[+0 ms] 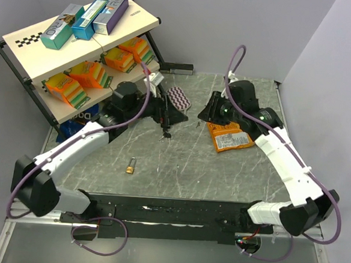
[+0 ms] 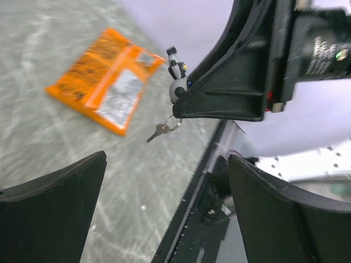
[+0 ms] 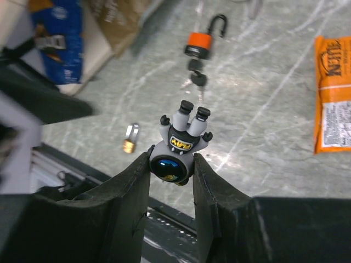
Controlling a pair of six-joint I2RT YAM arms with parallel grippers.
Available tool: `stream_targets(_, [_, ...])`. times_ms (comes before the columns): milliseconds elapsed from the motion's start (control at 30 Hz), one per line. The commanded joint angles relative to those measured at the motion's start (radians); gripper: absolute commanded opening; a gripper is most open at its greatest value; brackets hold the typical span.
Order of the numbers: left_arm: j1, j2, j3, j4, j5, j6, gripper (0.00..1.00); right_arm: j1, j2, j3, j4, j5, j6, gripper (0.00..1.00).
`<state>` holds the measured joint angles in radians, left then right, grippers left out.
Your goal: Unlock with the key
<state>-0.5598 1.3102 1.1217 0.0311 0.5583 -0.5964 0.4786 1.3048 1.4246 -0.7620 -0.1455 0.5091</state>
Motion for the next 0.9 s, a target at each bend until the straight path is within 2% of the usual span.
stream_targets(0, [-0.038, 0.086, 0.064, 0.168, 0.114, -0.04, 0.96, 0.0, -0.084, 0.085, 0.024, -0.054, 0.028, 0.0])
stream_targets(100, [-0.081, 0.106, 0.061, 0.233, 0.117, -0.029, 0.96, -0.008, -0.098, 0.109, 0.013, -0.072, 0.051, 0.0])
stream_targets(300, [-0.092, 0.144, 0.01, 0.478, 0.186, -0.163, 0.95, -0.041, -0.124, 0.108, 0.036, -0.131, 0.095, 0.0])
stream_targets(467, [-0.135, 0.172, 0.075, 0.405, 0.126, -0.096, 0.94, -0.054, -0.139, 0.117, 0.039, -0.126, 0.106, 0.0])
stream_targets(733, [-0.222, 0.181, 0.141, 0.225, -0.109, 0.052, 0.89, -0.055, -0.128, 0.134, 0.05, -0.129, 0.12, 0.0])
stream_targets(867, [-0.232, 0.198, 0.159, 0.227, -0.107, 0.05, 0.86, -0.057, -0.124, 0.134, 0.059, -0.134, 0.129, 0.0])
